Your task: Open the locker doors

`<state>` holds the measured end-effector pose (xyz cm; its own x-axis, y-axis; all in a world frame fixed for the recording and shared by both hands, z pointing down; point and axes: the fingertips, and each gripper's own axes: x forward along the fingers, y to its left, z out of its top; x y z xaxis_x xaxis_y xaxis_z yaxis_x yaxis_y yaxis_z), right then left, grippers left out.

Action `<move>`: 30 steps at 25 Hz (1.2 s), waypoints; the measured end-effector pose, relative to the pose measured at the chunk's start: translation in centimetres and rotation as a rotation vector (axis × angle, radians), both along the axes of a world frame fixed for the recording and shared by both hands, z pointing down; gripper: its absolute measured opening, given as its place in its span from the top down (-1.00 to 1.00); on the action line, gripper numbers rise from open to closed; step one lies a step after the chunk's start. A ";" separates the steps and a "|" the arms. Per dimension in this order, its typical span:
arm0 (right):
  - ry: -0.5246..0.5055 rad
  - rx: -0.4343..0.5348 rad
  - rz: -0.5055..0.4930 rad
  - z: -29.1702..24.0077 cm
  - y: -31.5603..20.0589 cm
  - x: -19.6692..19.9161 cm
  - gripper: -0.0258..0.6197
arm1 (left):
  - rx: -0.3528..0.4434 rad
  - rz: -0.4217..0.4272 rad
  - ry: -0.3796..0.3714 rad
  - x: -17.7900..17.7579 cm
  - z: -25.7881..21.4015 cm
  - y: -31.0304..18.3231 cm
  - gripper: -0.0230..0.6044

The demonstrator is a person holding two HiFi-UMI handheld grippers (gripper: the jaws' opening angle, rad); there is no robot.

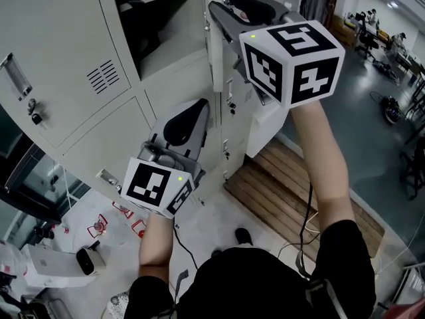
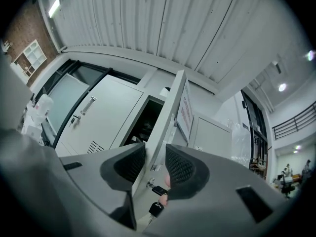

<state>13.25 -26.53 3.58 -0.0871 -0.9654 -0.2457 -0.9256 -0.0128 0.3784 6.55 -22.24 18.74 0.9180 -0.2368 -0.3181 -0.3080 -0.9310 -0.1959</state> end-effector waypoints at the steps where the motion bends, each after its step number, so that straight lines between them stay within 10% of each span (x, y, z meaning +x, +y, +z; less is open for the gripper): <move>1: 0.001 0.000 0.008 0.0 0.3 0.4 0.50 | 0.000 0.009 0.001 0.4 0.0 0.1 0.87; 30: -0.023 -0.023 0.135 0.3 3.6 11.3 0.79 | 0.025 0.168 0.005 10.2 -0.6 1.8 0.87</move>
<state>24.51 -22.93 3.90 0.0494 -0.9734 -0.2239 -0.9243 -0.1295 0.3591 16.73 -20.49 18.19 0.9425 -0.0720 -0.3263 -0.1495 -0.9642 -0.2189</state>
